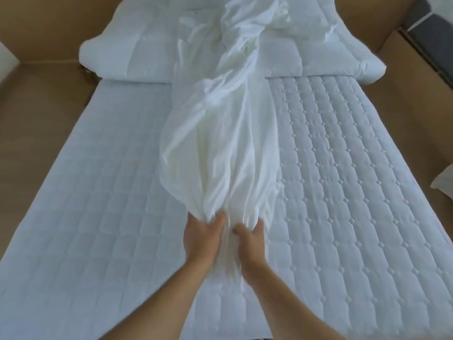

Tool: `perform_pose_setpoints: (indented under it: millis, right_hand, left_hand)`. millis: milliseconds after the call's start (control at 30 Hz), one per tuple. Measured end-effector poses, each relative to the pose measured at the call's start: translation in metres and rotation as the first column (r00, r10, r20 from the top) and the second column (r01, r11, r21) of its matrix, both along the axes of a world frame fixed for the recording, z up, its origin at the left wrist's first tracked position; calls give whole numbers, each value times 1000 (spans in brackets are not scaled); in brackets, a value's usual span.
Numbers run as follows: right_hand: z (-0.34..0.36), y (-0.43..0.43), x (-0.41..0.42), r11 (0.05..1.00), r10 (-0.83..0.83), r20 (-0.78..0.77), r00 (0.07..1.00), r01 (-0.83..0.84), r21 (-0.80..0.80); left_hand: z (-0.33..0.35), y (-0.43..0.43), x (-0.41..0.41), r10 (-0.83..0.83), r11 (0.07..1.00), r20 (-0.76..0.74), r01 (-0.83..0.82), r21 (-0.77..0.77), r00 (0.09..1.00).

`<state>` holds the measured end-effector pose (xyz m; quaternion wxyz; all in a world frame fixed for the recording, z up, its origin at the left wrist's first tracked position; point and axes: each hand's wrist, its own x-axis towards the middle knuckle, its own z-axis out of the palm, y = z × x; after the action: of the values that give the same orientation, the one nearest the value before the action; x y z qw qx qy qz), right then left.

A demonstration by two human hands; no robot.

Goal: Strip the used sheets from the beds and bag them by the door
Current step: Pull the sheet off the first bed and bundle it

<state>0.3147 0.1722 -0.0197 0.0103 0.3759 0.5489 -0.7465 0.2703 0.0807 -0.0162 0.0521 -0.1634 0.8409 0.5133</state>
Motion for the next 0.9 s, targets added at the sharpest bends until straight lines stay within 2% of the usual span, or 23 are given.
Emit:
perform_pose_setpoints:
  millis: [67,100,200,267,300,367,433,467,567,667,767,867,900]
  right_hand:
    - [-43,-14,54,998,47,223,974,-35,-55]
    - [-58,-18,74,997,71,297,952,-60,-46]
    - [-76,-21,89,995,69,380,922,-91,40]
    - [-72,-16,75,955,57,446,893,-180,237]
    - [-69,-11,65,893,23,485,874,-237,384]
    - [-58,3,47,761,-28,469,883,-285,583]
    - [-54,18,29,709,62,417,907,-334,621]
    - [-55,24,21,691,130,416,900,-383,613]
    - [-68,31,7,589,335,470,817,-571,572]
    - [-87,30,4,484,478,538,694,-719,498]
    - [-102,31,10,418,498,591,635,-773,478]
    - [-97,37,2,390,501,630,593,-805,447]
    - [-90,40,-7,392,474,643,602,-798,458]
  left_hand:
    - [-48,-14,47,-73,989,234,100,-108,970]
    - [-65,-19,65,-115,981,293,154,-114,949]
    - [-85,-22,86,-207,962,310,251,-108,928]
    - [-81,-19,77,-246,942,316,303,-147,916]
    - [-78,-18,71,-234,932,311,304,-199,921]
    - [-71,-17,59,-84,942,251,159,-295,964]
    - [-60,-17,44,81,961,152,-37,-274,985]
    - [-60,-16,37,78,961,123,-42,-272,989]
    - [-73,-16,13,-197,883,146,241,-402,969]
    - [-90,-17,2,-424,716,362,552,-428,830]
    - [-100,-21,4,-481,617,519,693,-373,707]
    - [-93,-24,-19,-525,527,602,785,-326,602]
    - [-87,-23,-32,-532,476,605,800,-364,592]
